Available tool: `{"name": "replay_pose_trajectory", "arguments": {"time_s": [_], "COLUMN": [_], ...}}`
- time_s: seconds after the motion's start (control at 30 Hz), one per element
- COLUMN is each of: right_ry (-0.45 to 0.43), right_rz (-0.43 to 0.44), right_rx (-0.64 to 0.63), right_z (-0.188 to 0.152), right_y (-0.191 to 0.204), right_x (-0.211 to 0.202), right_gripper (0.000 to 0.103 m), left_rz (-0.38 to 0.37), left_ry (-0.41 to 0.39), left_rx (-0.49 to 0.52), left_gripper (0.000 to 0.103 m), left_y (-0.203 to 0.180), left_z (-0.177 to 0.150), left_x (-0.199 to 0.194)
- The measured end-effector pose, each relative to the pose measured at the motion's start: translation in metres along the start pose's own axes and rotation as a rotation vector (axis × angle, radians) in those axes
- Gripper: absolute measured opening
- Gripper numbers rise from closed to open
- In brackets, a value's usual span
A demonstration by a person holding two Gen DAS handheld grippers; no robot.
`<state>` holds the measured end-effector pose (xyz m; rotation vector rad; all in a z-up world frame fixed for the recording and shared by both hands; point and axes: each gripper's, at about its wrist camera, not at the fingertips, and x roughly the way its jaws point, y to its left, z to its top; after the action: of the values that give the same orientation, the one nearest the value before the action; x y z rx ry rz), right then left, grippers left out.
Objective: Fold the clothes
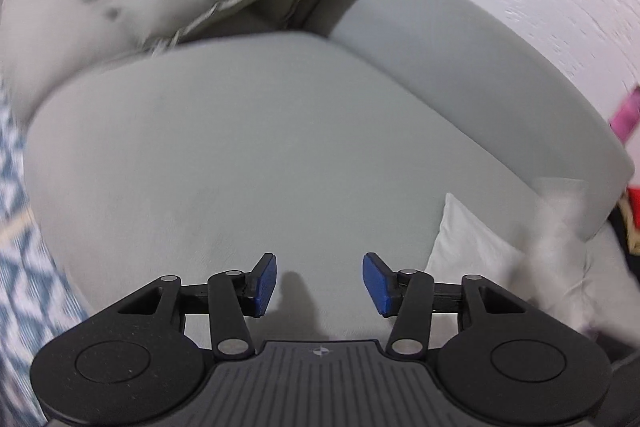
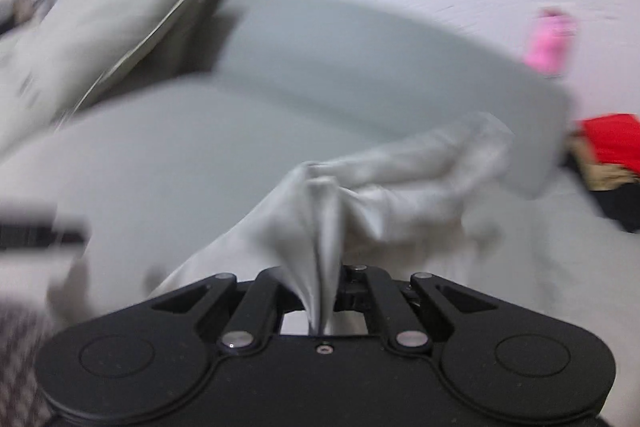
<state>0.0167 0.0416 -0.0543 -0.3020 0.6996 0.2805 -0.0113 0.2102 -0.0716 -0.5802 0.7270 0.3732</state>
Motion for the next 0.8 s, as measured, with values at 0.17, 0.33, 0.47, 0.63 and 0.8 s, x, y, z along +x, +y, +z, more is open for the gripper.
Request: {"name": "replay_pose_trajectory", "arguments": {"time_s": [0.17, 0.33, 0.47, 0.63, 0.8], "right_ry": [0.089, 0.108, 0.089, 0.036, 0.103], "right_rz": [0.063, 0.140, 0.196, 0.187, 0.189], "right_rx": [-0.039, 0.198, 0.459, 0.467, 0.290], "right_z": [-0.013, 0.002, 0.020, 0.031, 0.026], "right_y": [0.014, -0.014, -0.048, -0.045, -0.011], "right_x": [0.016, 0.014, 0.007, -0.005, 0.003], "right_gripper": [0.003, 0.003, 0.003, 0.003, 0.008], "left_rz": [-0.012, -0.015, -0.016, -0.014, -0.005], "left_ry": [0.026, 0.031, 0.033, 0.032, 0.029], "left_rx": [-0.031, -0.012, -0.019, -0.022, -0.024], "left_gripper": [0.046, 0.046, 0.046, 0.046, 0.046], "left_y": [0.005, 0.005, 0.007, 0.009, 0.009], "left_z": [-0.002, -0.001, -0.002, 0.000, -0.001], "left_x": [-0.002, -0.001, -0.002, -0.001, -0.003]}}
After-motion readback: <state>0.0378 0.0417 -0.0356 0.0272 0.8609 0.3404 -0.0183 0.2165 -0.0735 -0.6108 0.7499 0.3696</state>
